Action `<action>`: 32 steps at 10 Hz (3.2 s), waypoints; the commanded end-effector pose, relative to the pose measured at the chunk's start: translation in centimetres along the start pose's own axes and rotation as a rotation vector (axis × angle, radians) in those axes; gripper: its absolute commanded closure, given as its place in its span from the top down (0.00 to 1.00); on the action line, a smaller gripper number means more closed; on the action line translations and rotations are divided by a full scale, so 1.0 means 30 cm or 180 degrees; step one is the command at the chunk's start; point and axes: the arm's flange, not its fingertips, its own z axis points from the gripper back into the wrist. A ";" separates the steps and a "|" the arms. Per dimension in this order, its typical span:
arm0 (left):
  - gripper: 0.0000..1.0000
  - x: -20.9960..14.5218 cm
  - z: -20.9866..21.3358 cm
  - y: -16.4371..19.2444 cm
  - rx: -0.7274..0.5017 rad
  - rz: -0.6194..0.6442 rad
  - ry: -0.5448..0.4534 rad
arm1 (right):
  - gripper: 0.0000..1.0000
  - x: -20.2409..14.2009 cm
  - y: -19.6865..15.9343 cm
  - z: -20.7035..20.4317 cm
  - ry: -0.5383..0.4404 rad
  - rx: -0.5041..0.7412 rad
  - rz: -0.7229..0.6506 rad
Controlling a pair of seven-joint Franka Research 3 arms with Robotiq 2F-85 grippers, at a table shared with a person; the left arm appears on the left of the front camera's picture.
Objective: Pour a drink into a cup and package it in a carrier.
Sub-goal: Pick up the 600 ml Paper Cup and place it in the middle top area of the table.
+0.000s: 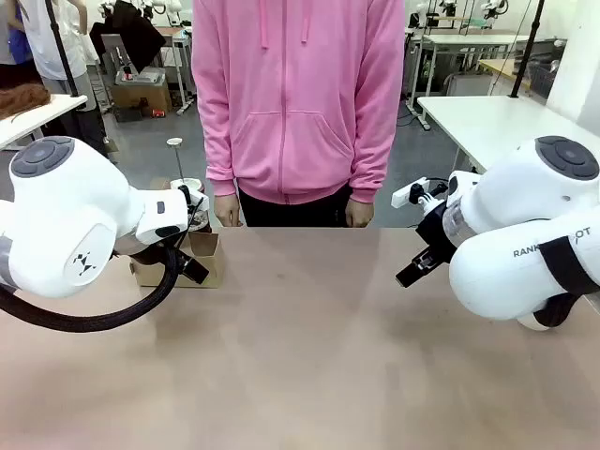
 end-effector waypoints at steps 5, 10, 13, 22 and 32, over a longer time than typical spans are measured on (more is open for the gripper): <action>1.00 0.000 0.000 0.000 0.0000 0.0000 0.0000 | 1.00 0.000 0.000 0.000 0.0000 0.0000 0.0000; 1.00 0.000 0.000 0.000 0.0000 0.0000 0.0000 | 1.00 0.082 -0.043 0.072 0.0037 -0.0012 -0.0073; 1.00 0.000 0.000 0.000 0.0000 0.0000 0.0000 | 1.00 0.220 -0.248 0.341 0.0086 0.0459 -0.0088; 1.00 0.000 0.000 0.000 0.0000 0.0000 0.0000 | 1.00 -0.246 -1.023 0.483 -0.1179 0.1863 0.1047; 1.00 0.000 0.000 0.000 0.0000 0.0000 0.0000 | 1.00 -0.546 -1.185 0.420 -0.2197 0.1709 0.0719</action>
